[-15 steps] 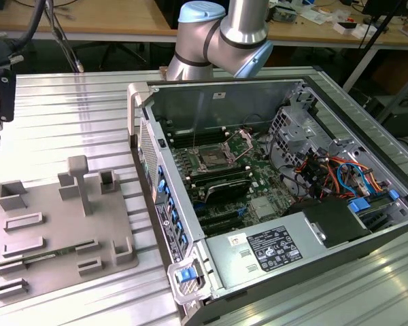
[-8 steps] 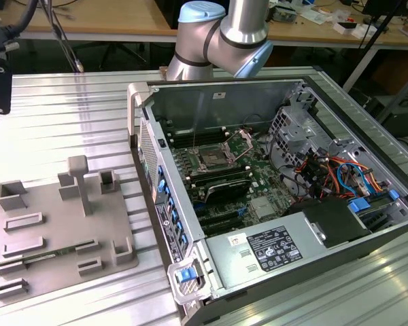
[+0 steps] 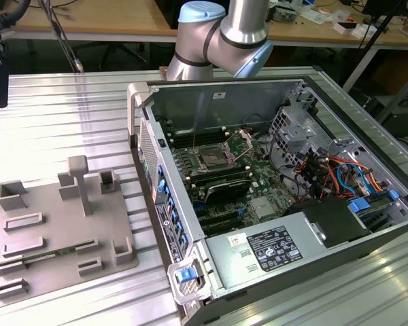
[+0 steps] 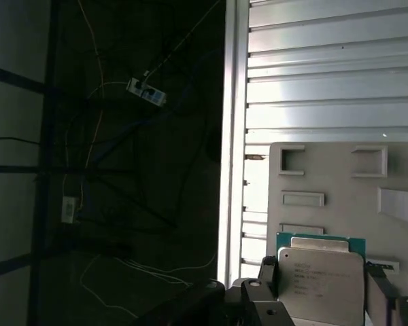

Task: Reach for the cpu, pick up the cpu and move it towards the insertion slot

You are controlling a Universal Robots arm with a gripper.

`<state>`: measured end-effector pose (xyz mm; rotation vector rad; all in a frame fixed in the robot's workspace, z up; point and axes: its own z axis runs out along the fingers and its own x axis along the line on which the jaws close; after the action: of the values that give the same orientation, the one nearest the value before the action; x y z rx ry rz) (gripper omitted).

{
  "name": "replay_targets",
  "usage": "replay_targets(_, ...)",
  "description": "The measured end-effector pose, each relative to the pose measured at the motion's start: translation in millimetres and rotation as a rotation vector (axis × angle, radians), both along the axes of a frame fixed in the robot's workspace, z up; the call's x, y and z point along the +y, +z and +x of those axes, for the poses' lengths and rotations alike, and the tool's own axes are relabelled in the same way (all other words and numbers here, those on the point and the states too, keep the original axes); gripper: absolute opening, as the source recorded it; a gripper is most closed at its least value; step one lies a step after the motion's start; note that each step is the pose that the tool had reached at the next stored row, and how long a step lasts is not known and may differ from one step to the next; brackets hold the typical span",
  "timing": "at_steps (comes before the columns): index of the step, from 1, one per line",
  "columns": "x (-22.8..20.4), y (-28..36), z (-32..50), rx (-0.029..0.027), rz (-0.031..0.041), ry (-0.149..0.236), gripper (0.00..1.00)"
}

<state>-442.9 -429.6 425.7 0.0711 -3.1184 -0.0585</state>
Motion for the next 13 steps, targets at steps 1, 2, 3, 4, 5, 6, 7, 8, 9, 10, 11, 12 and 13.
replay_targets(1,0.0,1.4,0.0,-0.0001,0.0001,0.000,0.55)
replay_targets(2,-0.1,2.2,0.0,-0.0001,0.0001,0.000,0.55)
replay_targets(3,-0.1,2.9,0.0,-0.0001,0.0001,0.000,0.55)
replay_targets(4,-0.1,3.9,0.0,0.0000,0.0000,0.000,0.55)
replay_targets(5,-0.1,4.6,0.0,-0.0001,0.0002,0.000,0.55)
replay_targets(6,-0.1,5.1,0.0,-0.0001,0.0003,0.000,0.55)
replay_targets(7,-0.1,5.5,0.0,-0.0001,0.0008,0.000,0.55)
replay_targets(8,-0.1,5.5,0.1,-0.0001,0.0009,0.000,0.55)
replay_targets(9,-0.1,5.6,0.0,0.0000,0.0009,0.000,0.55)
replay_targets(10,-0.1,5.6,0.0,0.0000,0.0010,0.000,0.55)
replay_targets(11,-0.1,5.6,0.0,0.0000,0.0010,0.000,0.55)
replay_targets(12,-0.1,5.5,0.1,0.0000,0.0011,0.000,0.55)
replay_targets(13,-0.1,5.7,0.0,0.0000,0.0011,0.000,0.55)
